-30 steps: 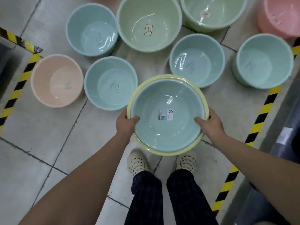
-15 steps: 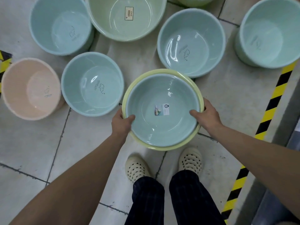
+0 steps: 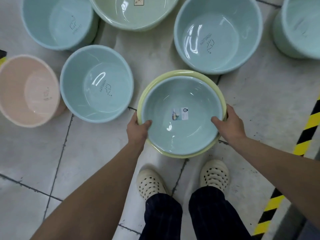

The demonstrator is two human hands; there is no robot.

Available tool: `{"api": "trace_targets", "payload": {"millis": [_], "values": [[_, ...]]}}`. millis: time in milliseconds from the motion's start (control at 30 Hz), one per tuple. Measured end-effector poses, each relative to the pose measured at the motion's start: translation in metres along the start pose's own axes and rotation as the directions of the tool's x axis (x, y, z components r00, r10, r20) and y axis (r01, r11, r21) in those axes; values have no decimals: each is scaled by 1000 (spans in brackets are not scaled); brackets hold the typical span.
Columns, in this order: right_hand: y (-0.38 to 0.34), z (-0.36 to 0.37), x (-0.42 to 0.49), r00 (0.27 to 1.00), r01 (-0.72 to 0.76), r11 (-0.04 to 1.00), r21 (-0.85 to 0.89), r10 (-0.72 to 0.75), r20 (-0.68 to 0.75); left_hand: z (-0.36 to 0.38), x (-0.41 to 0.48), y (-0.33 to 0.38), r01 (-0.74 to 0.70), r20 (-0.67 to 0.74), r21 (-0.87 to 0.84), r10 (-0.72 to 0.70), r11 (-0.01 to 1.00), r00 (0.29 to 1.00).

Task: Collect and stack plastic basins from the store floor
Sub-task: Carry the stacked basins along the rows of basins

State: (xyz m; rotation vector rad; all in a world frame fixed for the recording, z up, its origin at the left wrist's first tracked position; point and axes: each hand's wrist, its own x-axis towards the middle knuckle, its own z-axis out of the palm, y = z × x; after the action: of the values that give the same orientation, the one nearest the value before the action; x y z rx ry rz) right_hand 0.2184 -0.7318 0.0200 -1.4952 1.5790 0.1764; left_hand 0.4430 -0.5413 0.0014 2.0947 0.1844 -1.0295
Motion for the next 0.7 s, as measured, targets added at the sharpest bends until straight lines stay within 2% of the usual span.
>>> {"api": "trace_targets", "payload": {"millis": [200,333,433,700], "values": [[3,4,9,999,-30,997,72,26,44,-5,14,0,33,102,45,-38,998,994],[3,12,14,985,-171,941,293,155,78,-9,19,6,88,173,78,-101,993,980],[-2,9,5,973,-224,914,339,191,128,-15,5,8,90,108,109,-102,990,989],[-50,-12,-75,966,-215,941,263,165,198,-78,-73,23,176,27,-14,-175,984,984]]}}
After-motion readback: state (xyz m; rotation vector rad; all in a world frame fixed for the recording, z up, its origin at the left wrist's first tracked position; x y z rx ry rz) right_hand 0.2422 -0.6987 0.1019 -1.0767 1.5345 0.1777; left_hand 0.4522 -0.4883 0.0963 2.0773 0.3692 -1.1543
